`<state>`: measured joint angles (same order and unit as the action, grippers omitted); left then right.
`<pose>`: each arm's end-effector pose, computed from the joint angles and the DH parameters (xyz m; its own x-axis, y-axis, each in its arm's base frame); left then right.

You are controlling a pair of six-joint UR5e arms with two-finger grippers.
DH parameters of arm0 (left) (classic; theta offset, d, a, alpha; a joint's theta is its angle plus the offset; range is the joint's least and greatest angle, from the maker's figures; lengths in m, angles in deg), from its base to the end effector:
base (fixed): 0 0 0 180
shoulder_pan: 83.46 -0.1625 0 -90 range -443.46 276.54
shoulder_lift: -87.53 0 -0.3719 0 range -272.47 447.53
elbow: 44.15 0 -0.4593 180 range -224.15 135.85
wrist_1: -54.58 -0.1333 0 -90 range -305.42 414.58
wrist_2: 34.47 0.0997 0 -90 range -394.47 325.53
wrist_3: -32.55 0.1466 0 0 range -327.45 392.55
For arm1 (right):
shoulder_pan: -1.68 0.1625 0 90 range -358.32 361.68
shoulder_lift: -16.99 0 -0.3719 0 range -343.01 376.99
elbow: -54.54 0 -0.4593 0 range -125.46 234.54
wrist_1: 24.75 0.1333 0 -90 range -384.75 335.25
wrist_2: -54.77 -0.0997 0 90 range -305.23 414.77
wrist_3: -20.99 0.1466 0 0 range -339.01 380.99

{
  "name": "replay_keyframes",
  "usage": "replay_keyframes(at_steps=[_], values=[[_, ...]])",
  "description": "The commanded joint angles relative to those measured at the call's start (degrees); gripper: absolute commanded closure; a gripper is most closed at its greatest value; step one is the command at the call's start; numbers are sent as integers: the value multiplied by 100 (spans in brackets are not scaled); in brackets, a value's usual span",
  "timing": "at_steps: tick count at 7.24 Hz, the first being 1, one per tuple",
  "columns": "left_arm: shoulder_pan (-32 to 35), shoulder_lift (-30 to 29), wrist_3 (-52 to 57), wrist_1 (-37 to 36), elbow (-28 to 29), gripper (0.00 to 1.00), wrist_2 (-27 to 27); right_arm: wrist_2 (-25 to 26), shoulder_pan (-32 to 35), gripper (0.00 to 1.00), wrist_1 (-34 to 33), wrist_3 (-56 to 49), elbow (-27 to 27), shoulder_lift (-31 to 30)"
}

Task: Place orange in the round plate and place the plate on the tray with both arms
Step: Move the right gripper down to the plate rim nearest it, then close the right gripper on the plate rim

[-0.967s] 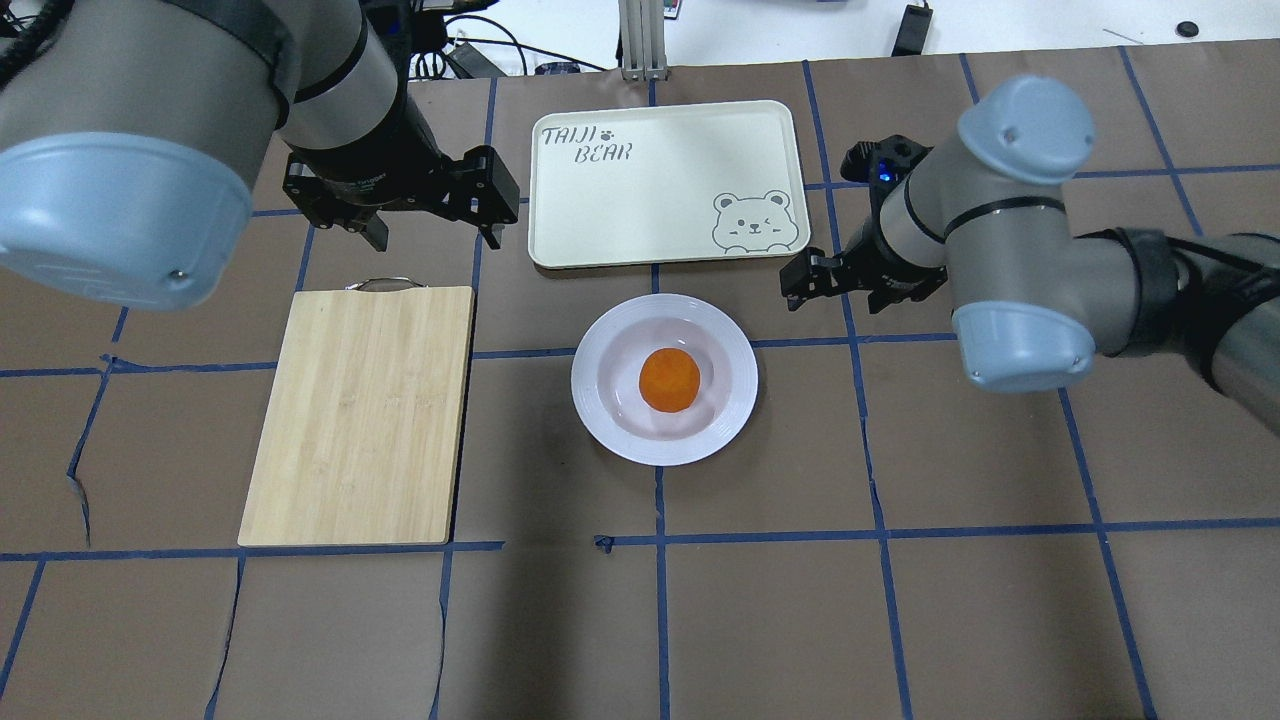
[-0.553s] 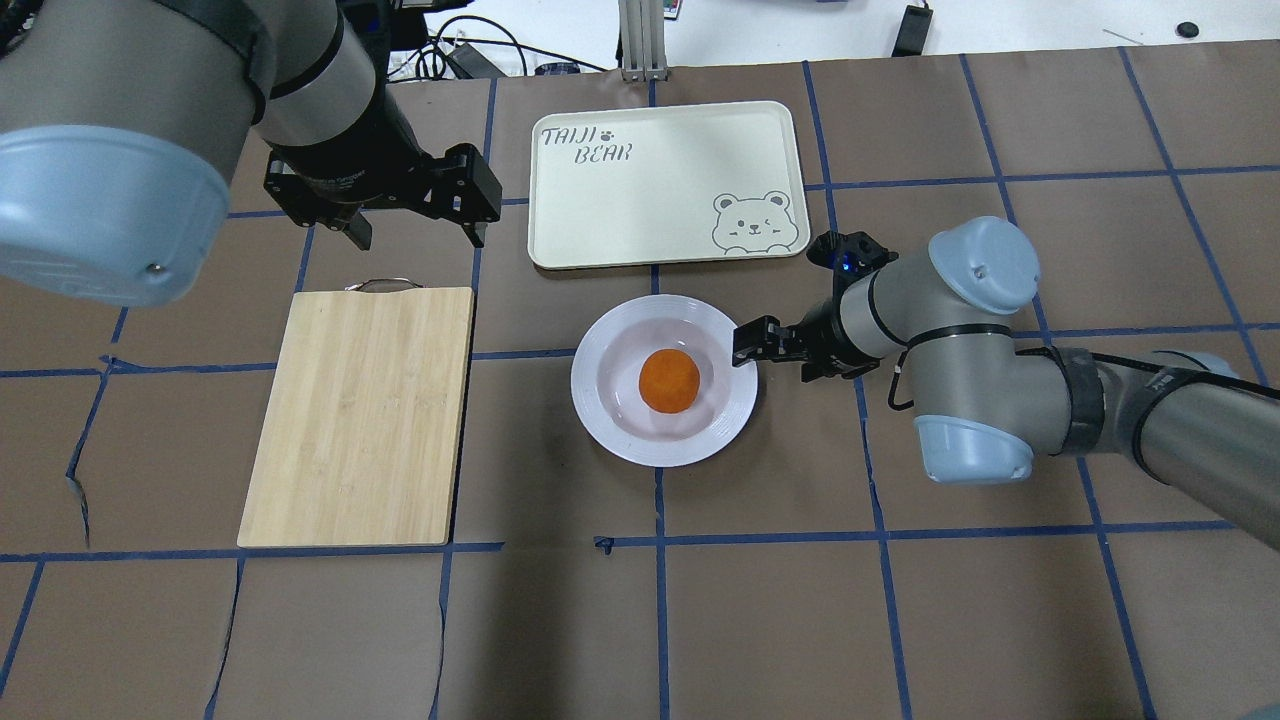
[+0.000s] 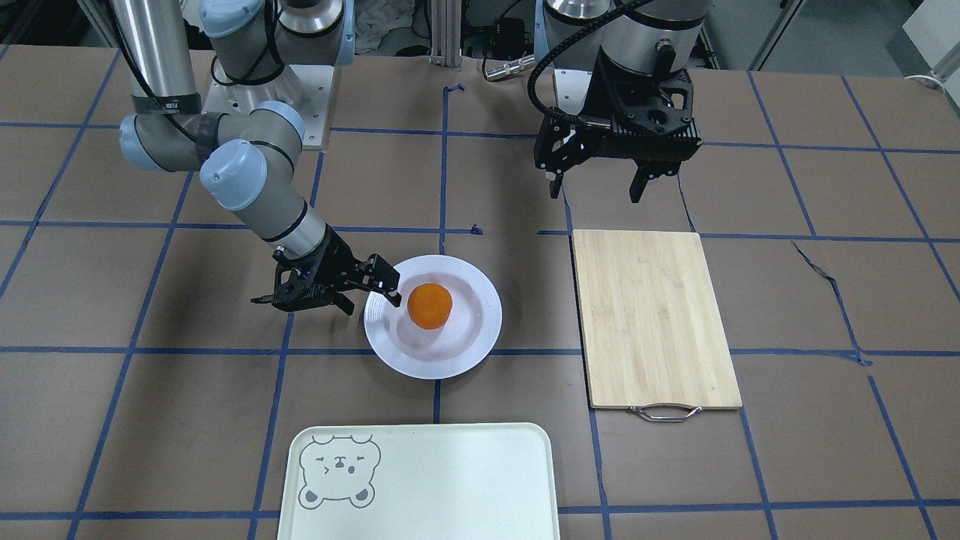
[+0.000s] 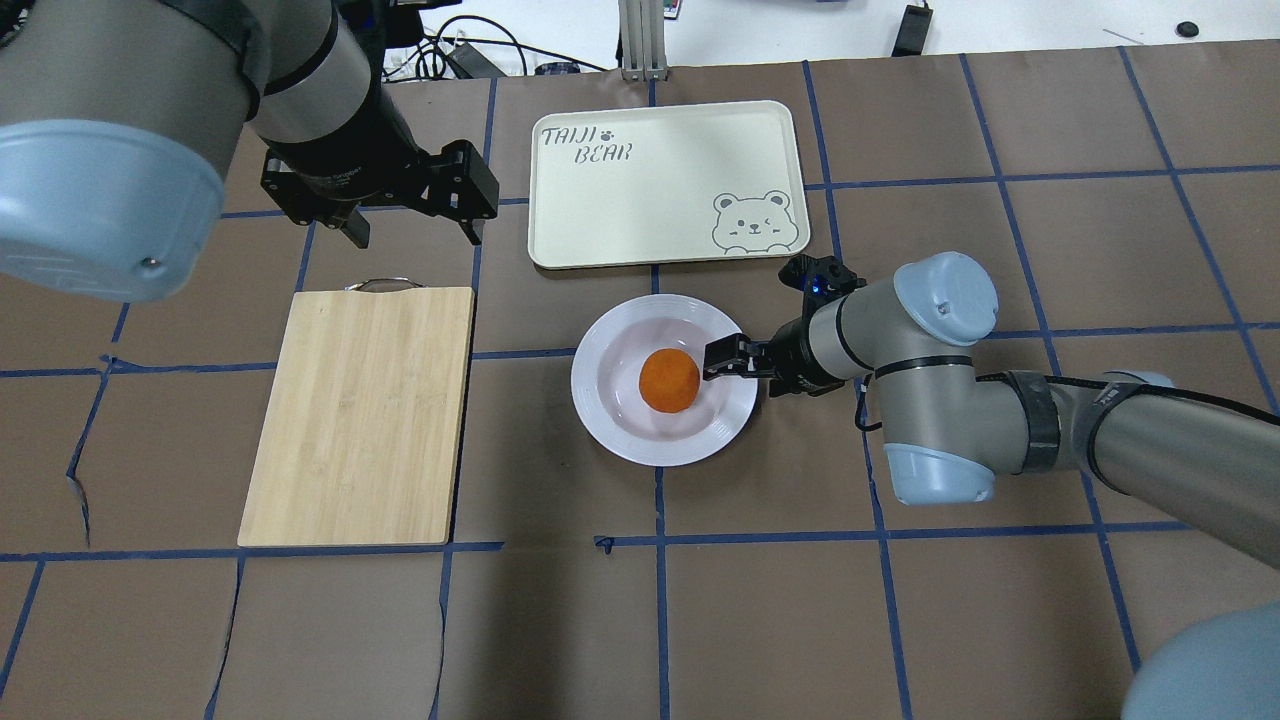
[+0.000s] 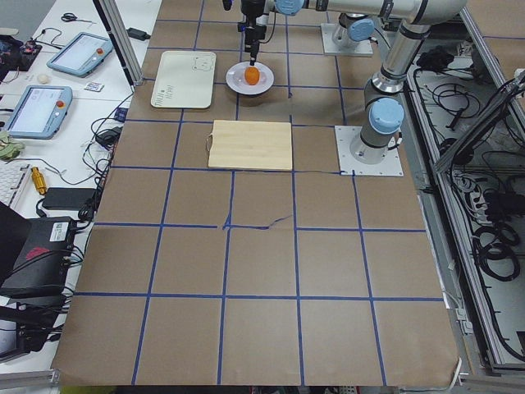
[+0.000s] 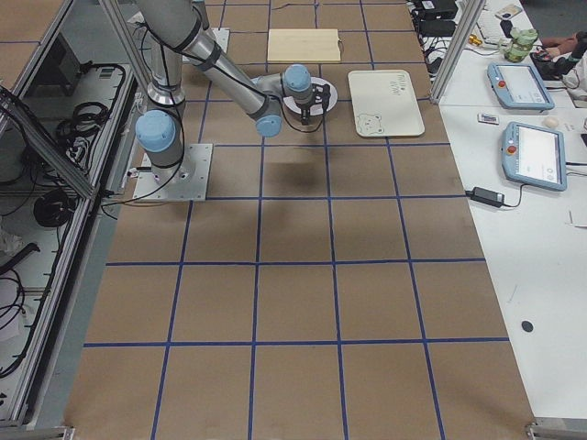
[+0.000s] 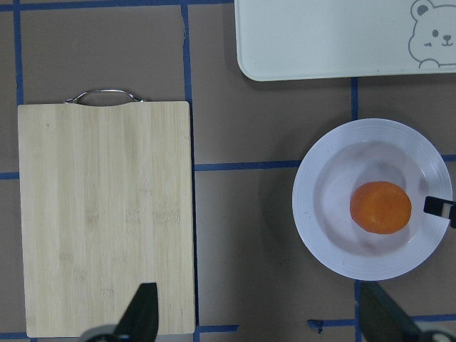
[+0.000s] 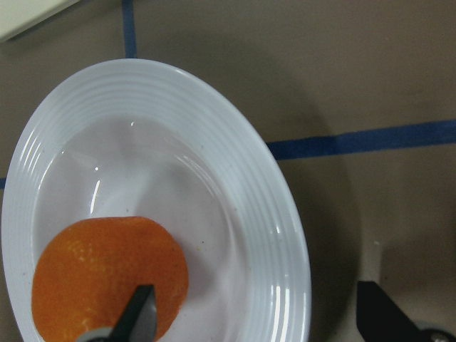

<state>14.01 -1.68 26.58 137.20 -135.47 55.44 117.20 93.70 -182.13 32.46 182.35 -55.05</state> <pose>-0.2066 -0.5484 0.3965 -0.9995 0.0271 0.0140 0.0253 0.9926 -0.1185 0.2185 -0.4895 0.0293 -0.8719 0.0728 -0.4843 0.1417 0.9841 -0.1071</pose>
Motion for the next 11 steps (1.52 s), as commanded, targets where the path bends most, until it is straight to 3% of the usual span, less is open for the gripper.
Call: replay_keyframes(at_steps=[1, 6, 8, 11], values=[[0, 0, 0, 0, 1, 0, -26, -4, 9, 1, -3, 58, 42, 15], [0, 0, -9, 0, 1, 0, -35, -4, 17, 8, -11, 58, 68, 164], [0, 0, -9, 0, 9, 0, -27, 14, 35, 24, -20, 58, 59, 155], [0, 0, -9, 0, 9, 0, -18, 31, 88, 37, -152, 75, 68, 164]])
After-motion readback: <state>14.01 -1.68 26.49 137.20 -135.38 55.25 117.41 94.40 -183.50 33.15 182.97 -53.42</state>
